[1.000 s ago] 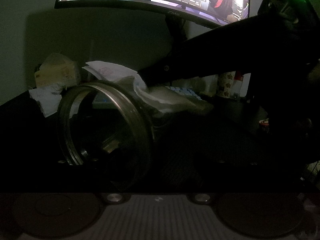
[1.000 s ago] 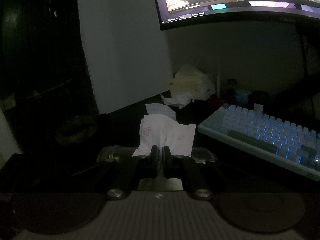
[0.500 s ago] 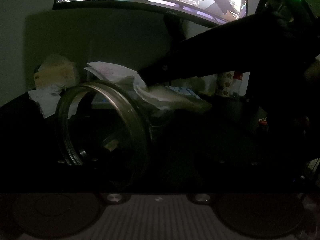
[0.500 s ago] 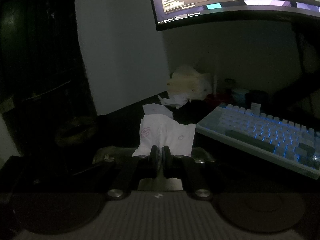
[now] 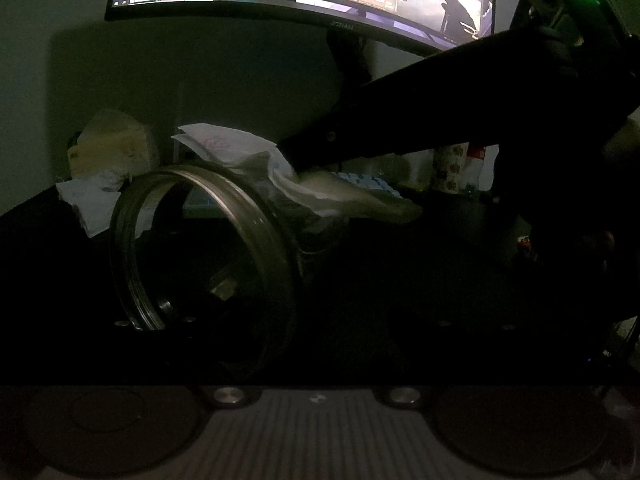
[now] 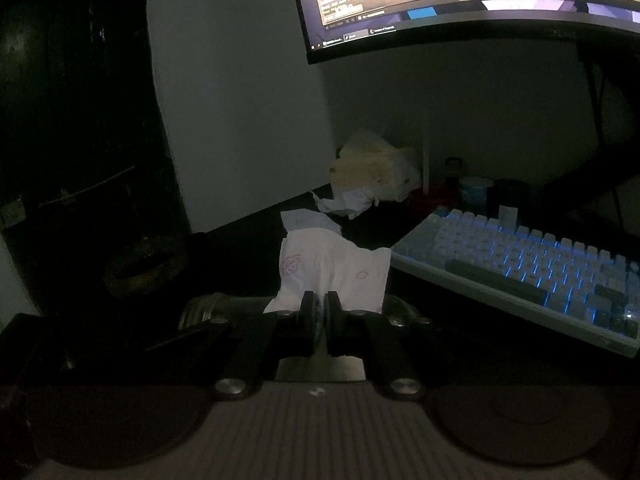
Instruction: Clean container
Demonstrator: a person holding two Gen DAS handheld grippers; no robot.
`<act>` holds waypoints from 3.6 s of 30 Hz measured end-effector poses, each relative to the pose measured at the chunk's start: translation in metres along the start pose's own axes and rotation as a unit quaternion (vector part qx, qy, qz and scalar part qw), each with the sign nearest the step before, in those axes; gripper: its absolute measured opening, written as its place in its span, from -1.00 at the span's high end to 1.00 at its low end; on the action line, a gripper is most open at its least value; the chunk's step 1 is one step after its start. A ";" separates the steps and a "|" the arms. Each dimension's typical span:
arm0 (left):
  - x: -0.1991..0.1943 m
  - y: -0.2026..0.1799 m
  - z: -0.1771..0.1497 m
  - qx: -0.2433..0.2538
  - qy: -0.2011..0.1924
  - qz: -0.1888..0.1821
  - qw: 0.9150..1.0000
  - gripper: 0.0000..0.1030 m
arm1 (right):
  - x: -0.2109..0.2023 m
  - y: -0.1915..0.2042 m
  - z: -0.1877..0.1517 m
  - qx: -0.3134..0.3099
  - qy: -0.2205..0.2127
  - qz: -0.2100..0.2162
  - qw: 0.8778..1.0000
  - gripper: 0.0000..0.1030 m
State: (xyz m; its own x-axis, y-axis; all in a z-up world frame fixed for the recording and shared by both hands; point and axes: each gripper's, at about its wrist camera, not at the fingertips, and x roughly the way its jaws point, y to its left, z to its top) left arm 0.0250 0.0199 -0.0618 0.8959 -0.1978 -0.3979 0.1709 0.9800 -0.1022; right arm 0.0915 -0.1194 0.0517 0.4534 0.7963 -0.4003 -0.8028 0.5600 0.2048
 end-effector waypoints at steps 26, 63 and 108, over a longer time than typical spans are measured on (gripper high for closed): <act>-0.001 -0.002 0.000 0.000 0.000 -0.001 1.000 -0.53 | -0.002 0.002 -0.001 -0.002 -0.001 -0.002 1.000 0.86; -0.003 -0.001 -0.001 0.002 0.000 -0.003 1.000 -0.53 | -0.001 0.002 0.000 -0.003 0.003 0.001 1.000 0.86; -0.030 -0.037 -0.013 0.036 0.034 -0.016 0.999 -0.60 | 0.002 -0.017 0.014 0.015 0.048 0.007 0.999 0.86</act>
State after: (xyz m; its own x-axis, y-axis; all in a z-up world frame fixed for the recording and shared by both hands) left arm -0.0140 -0.0104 -0.0580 0.8597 -0.2286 -0.4568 0.2308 0.9716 -0.0519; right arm 0.1117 -0.1244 0.0594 0.4016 0.7795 -0.4807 -0.7962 0.5566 0.2374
